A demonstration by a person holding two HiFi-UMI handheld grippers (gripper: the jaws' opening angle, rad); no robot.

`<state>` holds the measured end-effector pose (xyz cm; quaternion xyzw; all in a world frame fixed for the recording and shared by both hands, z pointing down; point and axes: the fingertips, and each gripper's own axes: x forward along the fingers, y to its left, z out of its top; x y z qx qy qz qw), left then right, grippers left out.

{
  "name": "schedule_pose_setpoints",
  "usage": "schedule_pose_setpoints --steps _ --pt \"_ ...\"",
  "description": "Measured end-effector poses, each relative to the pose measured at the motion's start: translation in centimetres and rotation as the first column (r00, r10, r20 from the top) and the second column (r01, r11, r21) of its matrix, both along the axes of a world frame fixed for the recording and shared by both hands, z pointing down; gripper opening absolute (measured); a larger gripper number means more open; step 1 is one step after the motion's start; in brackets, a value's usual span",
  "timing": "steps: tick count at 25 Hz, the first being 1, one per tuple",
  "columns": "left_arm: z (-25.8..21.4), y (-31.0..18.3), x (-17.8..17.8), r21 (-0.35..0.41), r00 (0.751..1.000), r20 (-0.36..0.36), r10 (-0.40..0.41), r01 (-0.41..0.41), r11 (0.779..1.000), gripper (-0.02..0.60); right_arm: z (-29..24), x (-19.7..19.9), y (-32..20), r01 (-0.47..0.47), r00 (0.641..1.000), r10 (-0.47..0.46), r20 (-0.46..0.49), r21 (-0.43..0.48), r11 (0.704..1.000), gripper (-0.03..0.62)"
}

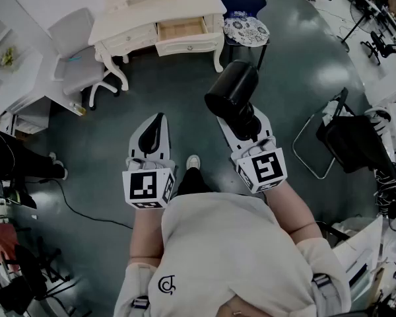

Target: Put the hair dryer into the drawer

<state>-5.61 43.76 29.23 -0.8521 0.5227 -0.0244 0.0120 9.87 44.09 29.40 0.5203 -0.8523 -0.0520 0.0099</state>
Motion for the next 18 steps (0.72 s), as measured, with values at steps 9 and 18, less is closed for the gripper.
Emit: schedule_pose_setpoints --steps 9,18 --pt "-0.3 1.1 0.2 0.039 0.998 -0.03 0.051 -0.05 0.998 0.012 1.2 -0.7 0.8 0.002 1.0 -0.001 0.011 -0.028 1.0 0.195" --pt "-0.1 1.8 1.4 0.057 0.997 -0.017 0.082 -0.081 0.995 0.012 3.4 0.2 0.9 -0.007 0.998 0.014 0.057 -0.119 0.993 0.195"
